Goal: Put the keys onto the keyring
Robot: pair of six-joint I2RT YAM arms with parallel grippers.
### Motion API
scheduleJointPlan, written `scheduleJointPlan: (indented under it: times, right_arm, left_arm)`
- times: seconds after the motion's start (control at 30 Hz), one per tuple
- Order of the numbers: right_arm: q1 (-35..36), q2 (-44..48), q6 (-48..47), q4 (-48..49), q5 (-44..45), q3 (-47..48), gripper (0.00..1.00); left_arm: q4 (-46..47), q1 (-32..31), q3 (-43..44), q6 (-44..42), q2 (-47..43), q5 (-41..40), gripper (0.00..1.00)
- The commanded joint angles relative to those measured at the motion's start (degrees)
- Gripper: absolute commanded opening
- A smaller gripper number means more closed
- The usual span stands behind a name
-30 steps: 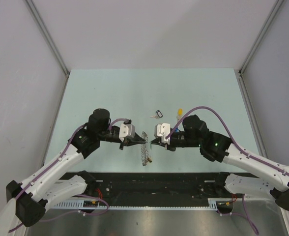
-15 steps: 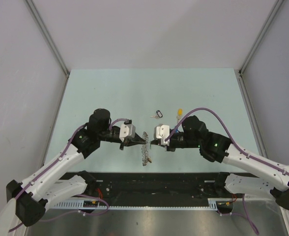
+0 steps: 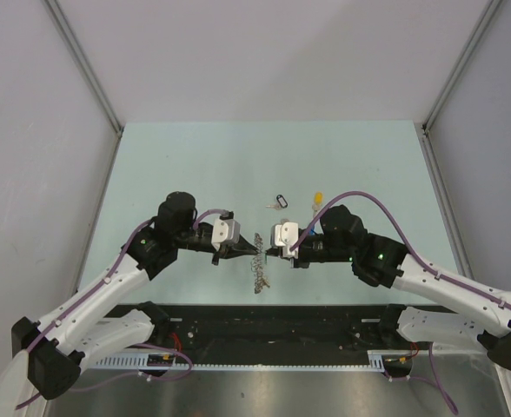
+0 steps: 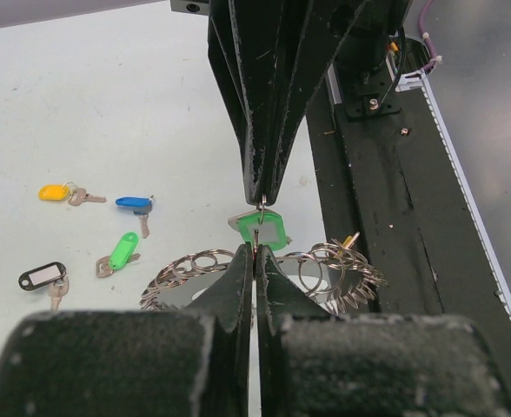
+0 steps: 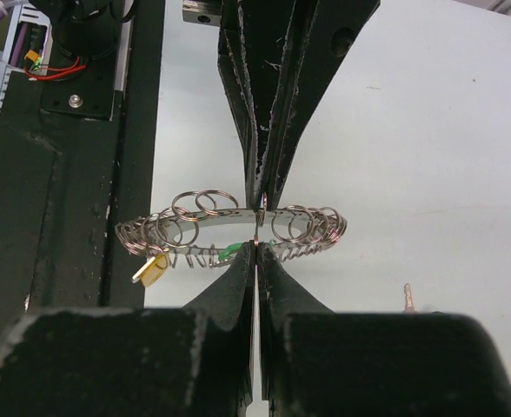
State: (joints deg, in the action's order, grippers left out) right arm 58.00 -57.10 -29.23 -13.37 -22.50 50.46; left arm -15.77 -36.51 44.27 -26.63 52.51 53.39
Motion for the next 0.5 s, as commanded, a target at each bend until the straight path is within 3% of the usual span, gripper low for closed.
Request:
scheduleJointPlan:
  times: [0.0,0.47]
  right_arm:
    - [0.4,0.1,-0.6,1.9,1.1,2.0,0.00]
    - [0.5,-0.4,-0.3,2.4,0.6,2.0,0.00]
  left_arm:
    - [0.0,-0.4,1.2,-1.9,0.0,4.4,0.00]
    - [0.3,-0.4,1.1,-1.8,0.0,4.5,0.00]
